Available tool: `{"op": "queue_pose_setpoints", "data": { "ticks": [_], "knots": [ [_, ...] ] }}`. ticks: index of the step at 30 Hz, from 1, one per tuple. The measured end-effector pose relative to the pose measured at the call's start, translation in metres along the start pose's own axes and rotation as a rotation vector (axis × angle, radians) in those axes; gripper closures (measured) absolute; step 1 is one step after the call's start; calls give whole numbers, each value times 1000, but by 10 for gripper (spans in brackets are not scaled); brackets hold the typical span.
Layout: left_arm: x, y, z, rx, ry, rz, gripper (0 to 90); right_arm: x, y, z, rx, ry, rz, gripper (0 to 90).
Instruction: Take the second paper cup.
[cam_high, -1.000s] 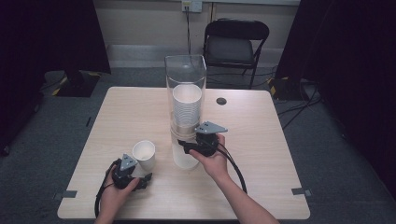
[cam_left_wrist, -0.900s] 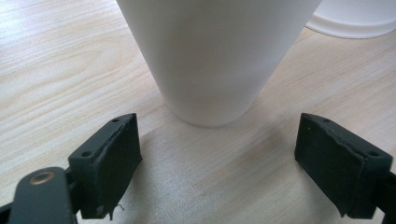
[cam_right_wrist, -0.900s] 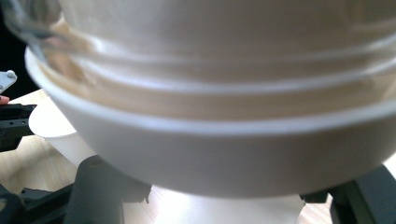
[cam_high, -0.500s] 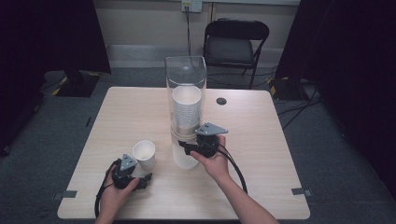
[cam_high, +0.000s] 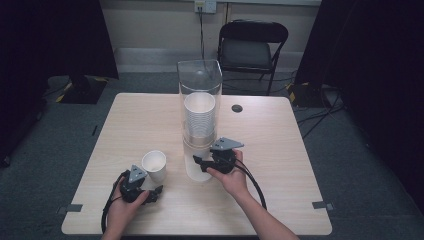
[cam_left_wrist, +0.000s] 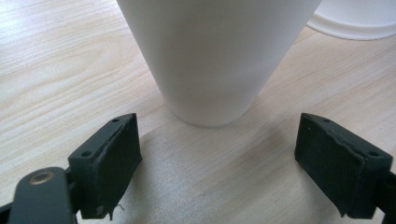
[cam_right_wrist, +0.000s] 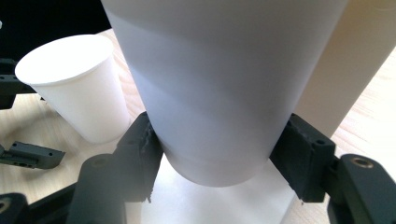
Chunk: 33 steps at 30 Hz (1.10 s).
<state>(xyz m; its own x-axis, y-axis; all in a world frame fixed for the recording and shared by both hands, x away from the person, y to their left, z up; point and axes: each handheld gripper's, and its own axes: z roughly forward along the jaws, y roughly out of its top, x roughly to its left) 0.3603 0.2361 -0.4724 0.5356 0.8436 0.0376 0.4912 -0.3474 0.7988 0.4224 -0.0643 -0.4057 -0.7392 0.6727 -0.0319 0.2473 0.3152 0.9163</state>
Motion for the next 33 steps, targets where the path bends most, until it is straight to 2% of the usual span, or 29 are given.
{"op": "queue_pose_setpoints", "data": {
  "ticks": [7, 10, 14, 15, 17, 18, 25, 33],
  "knots": [
    [0, 0, -1, 5, 0, 6, 140, 2, 3, -1, 9, -12, 0, 334],
    [0, 0, -1, 5, 0, 6, 140, 3, 12, -6, -33, -26, 3, 267],
    [0, 0, -1, 5, 0, 5, 140, 4, 21, -9, -50, -19, 0, 284],
    [0, 0, 0, 4, 0, 6, 140, 4, 22, -9, -38, -23, -11, 298],
    [0, 0, -1, 5, 0, 6, 140, 4, 20, -8, -42, -27, -20, 318],
    [0, 0, -1, 5, 0, 5, 140, 3, 18, -7, -45, -33, -40, 327],
    [0, 0, -1, 5, 1, 5, 140, 0, 15, -6, -63, -11, -33, 339],
    [0, 0, -1, 5, 1, 5, 140, 1, 12, -6, -70, -14, -45, 343]
  ]
}}
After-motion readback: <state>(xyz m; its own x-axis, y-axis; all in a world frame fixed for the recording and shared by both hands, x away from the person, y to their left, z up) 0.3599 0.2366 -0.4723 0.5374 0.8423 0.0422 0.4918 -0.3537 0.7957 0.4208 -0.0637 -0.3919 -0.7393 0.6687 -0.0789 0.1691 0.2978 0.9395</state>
